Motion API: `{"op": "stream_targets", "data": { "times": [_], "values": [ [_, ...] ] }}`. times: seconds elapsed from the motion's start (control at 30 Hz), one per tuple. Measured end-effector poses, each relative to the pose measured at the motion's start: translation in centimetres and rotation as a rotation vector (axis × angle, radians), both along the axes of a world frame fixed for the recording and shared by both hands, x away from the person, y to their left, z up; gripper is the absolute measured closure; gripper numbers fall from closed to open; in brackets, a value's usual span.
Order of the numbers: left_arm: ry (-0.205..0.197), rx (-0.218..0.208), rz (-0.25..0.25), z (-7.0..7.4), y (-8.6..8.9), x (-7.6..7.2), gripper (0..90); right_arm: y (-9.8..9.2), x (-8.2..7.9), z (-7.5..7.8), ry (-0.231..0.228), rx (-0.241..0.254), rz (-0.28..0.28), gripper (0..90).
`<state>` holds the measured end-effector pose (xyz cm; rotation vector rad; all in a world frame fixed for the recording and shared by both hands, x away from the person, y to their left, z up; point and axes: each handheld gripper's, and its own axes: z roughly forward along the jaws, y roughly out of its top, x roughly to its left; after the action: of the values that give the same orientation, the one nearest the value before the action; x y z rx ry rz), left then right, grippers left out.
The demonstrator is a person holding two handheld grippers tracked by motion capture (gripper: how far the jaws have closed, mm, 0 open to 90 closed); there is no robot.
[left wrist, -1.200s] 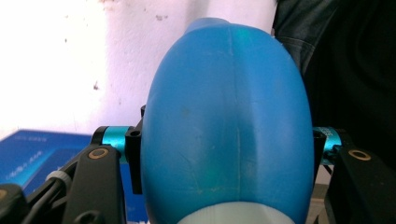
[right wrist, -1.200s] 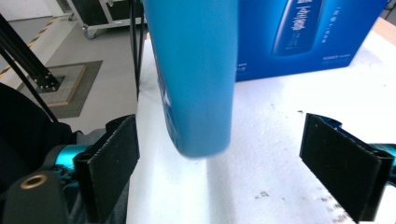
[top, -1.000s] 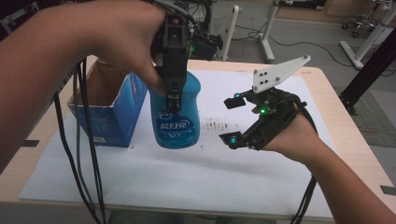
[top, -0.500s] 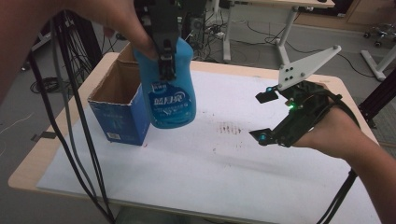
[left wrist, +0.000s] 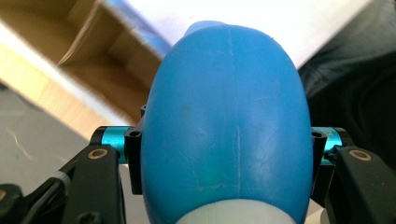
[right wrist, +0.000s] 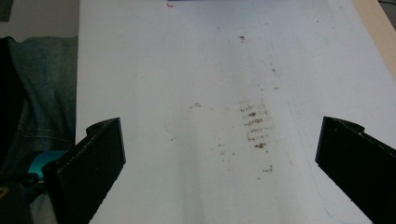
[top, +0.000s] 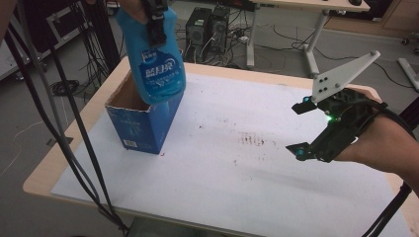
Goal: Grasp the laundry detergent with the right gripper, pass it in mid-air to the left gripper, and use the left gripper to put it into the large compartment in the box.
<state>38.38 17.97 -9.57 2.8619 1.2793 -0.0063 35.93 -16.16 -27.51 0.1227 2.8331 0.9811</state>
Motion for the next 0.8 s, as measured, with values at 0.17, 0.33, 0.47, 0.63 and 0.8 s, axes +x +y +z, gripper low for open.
{"op": "stream_targets", "data": {
  "times": [0.17, 0.33, 0.47, 0.63, 0.8],
  "values": [
    [0.003, 0.042, 0.09, -0.3, 1.9, 1.1, 39.2, 0.2, 0.1, -0.1, -0.004, -0.008, 0.0, 0.6],
    [0.009, 0.05, 0.208, -1.0, 3.6, 2.0, 39.2, 0.4, 0.1, -0.5, 0.003, -0.016, -0.006, 0.6],
    [0.023, 0.072, 0.25, -2.0, 4.5, 2.7, 39.1, 0.5, 0.2, -0.9, 0.006, -0.028, -0.007, 0.6],
    [0.038, 0.073, 0.234, -3.9, 5.4, 3.5, 39.1, 0.5, 0.2, -1.1, 0.011, -0.03, -0.016, 0.6],
    [0.057, 0.068, 0.202, -5.9, 5.8, 4.0, 39.1, 0.5, 0.3, -1.4, 0.01, -0.035, -0.02, 0.6]
  ]
}}
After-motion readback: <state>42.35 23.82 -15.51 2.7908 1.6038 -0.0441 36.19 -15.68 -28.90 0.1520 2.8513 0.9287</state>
